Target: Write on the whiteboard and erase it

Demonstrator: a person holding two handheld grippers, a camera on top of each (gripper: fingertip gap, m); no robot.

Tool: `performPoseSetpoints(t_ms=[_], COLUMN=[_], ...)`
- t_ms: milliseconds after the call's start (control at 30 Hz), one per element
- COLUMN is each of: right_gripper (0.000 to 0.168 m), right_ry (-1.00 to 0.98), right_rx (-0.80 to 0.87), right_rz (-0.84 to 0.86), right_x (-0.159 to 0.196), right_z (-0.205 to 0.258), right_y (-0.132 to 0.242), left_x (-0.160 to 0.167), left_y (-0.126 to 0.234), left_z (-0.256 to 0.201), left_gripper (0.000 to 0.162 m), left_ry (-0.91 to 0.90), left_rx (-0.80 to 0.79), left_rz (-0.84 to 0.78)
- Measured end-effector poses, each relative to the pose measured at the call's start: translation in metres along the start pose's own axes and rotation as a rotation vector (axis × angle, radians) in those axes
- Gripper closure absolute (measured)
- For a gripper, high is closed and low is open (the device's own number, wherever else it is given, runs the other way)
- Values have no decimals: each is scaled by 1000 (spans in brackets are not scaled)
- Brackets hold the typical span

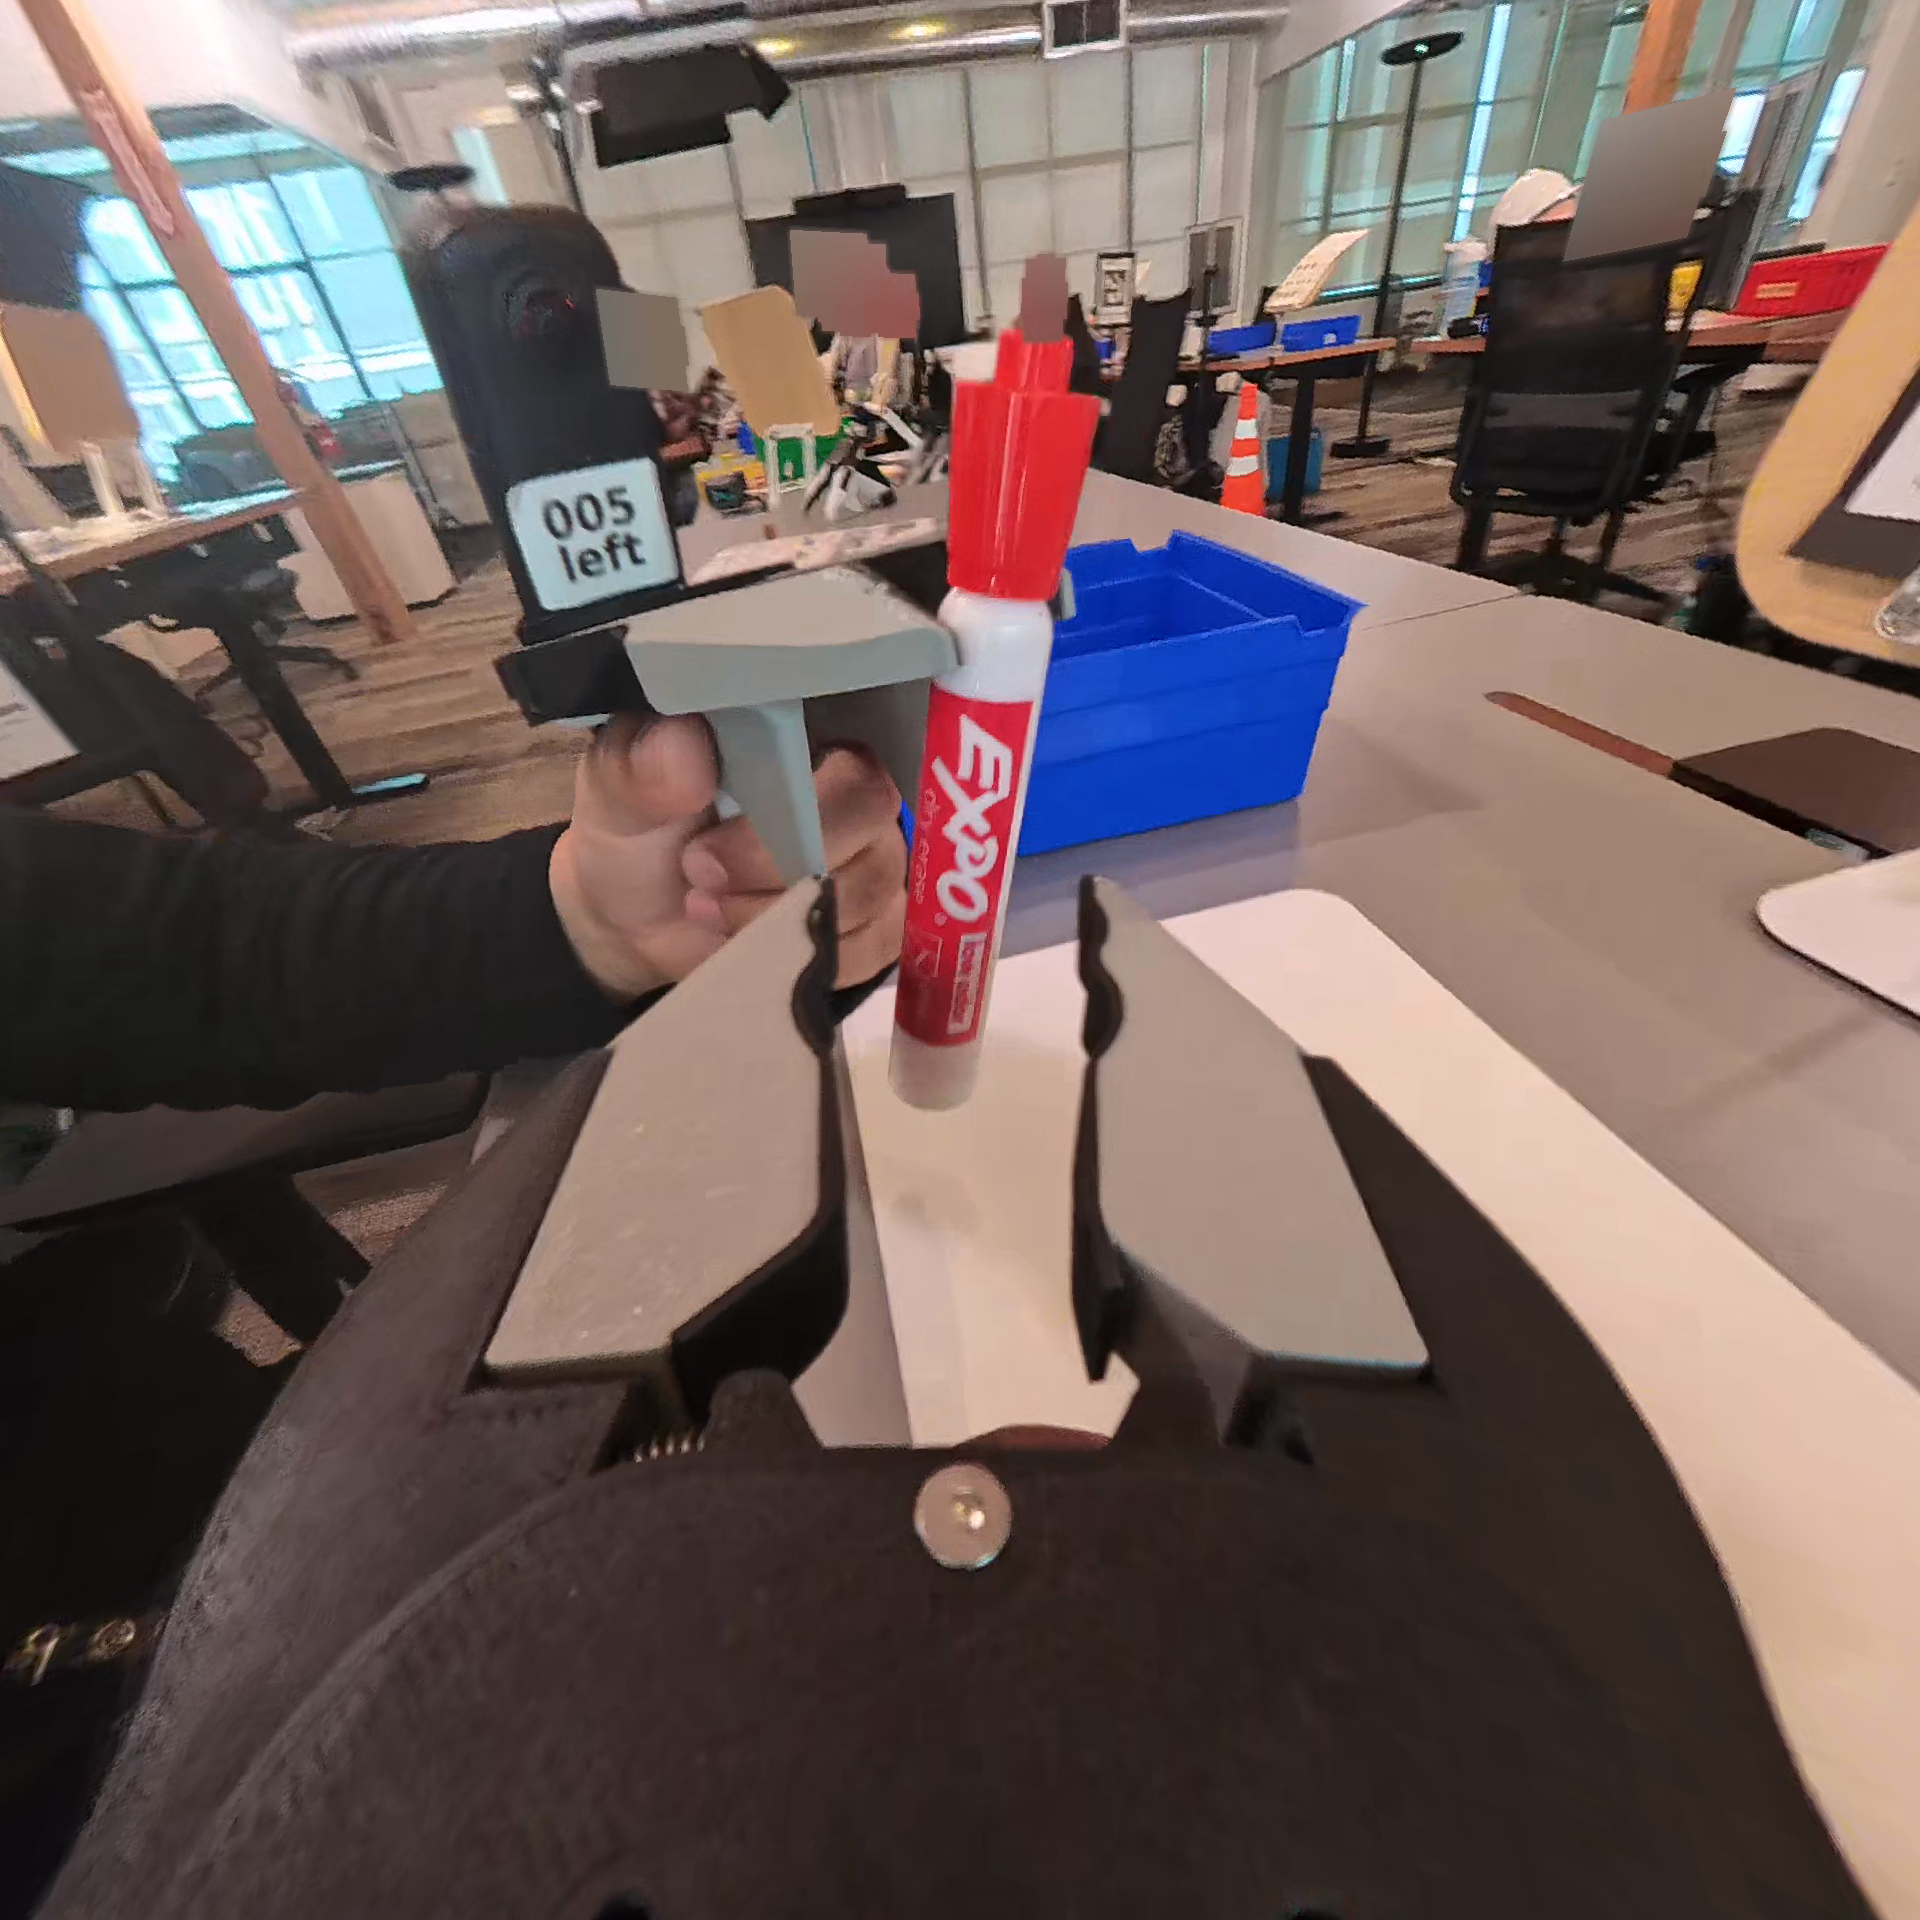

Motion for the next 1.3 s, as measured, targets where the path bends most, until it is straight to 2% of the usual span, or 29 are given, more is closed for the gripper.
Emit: performPoseSetpoints(t_ms=[33,67,267,400,500,567,667,733,800,900,1100,1300], right_gripper=[134,152,153,153,153,153,153,153,153,153,153,153], right_ry=[-10,-21,-46,-48,-75,-54,-29,-77,-121,-108,5,79], right_rx=[-33,-67,-81,-108,-91,-93,-63,-97,-112,-87,-46,-22], right_rz=[-13,-24,40,-2,-35,-27,22,5,4,16,20,21], right_x=[-4,-7,1,8,8,5,10,16,22,23,12,11], right_z=[-4,-7,-36,-33,-30,-28,-34,-34,-34,-34,-24,-14], right_y=[-1,-2,-7,-3,3,6,5,2,-2,-1,-3,-8], left_x=[0,0,12,20,27,36,32,42,50,44,25,25], left_y=[-2,-3,-5,3,0,-1,1,-3,-4,-2,4,5], left_z=[2,6,36,33,31,26,20,32,33,27,25,24], left_gripper=[146,146,147,145,132,114,106,106,106,109,117,120], left_ry=[4,7,111,240,230,267,315,290,334,380,204,269], left_rx=[5,5,-53,-27,-23,15,87,13,22,52,-11,-2], left_rz=[-4,-10,43,65,86,161,156,173,220,206,106,71])
Point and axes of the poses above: each gripper's, where its closed fingertips meet, y back along the fingers, x out of its underside, z = x × y across the jaws, the point moved 3 cm from there along y, back along the fingers, and after that the axes turned 14 degrees about -x, right-handed, at the moved point
